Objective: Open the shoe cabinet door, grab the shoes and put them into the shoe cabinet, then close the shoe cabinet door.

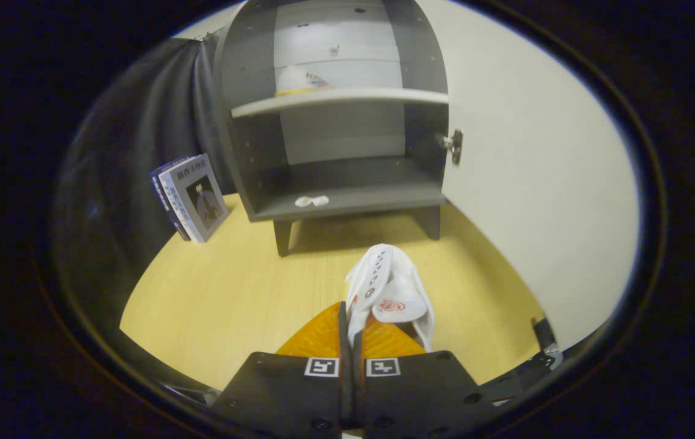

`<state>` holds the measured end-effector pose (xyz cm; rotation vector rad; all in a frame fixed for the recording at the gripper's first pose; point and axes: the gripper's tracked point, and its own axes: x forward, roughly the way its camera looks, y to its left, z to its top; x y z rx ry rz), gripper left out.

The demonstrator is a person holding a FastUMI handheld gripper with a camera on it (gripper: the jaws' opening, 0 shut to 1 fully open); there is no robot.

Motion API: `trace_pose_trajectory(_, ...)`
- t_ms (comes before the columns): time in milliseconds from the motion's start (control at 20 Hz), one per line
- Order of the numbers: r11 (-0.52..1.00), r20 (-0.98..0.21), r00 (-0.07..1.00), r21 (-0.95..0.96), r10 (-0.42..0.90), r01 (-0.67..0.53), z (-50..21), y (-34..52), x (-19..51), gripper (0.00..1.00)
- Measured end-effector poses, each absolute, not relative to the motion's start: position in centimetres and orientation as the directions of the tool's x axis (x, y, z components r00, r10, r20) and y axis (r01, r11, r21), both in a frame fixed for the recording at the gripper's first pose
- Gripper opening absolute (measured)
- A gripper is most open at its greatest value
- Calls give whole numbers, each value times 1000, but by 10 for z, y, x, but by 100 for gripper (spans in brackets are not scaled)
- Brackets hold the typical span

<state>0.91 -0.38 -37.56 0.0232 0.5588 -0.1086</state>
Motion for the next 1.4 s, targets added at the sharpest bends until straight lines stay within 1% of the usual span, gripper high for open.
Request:
trace_pose_trajectory(200,990,-439,889,-20,-132,137,-282,-7,26,2)
trace_pose_trajectory(350,990,-360,923,-56,-138,127,-218,-9,51,2)
trace_pose_trajectory(500,990,-308,942,-93,-134,110,-173,-15,86,2)
trace_pose_trajectory(650,993,-289,952,-89,-104,82,-145,-23,138,2)
trace_pose_trajectory(850,993,-298,952,-111,-74,43,-130,-40,221,2)
trace_pose_trajectory(1100,996,-355,933,-90,-57,26,-141,-69,317,2)
trace_pose_trajectory(1250,996,-393,919,-84,-40,8,-158,-76,357,2)
trace_pose_trajectory(1400,997,-407,913,-76,-18,-14,-169,-72,380,2)
